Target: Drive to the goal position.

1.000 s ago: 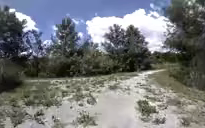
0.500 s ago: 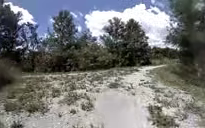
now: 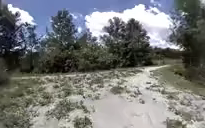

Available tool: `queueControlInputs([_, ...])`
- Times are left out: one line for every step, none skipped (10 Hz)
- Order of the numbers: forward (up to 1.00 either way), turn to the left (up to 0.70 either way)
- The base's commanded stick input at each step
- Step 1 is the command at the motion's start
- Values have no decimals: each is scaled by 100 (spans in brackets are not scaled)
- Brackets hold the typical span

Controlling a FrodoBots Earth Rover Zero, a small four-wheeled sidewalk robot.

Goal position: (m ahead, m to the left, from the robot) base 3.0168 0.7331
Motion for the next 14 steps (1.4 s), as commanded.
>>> queueControlInputs([70, 0])
queueControlInputs([70, 0])
queueControlInputs([70, 0])
queueControlInputs([70, 0])
queueControlInputs([70, 0])
queueControlInputs([70, 0])
queueControlInputs([70, 0])
queueControlInputs([70, 0])
queueControlInputs([70, 0])
queueControlInputs([70, 0])
queueControlInputs([70, 0])
queueControlInputs([70, 1])
queueControlInputs([70, 2])
queueControlInputs([70, 18])
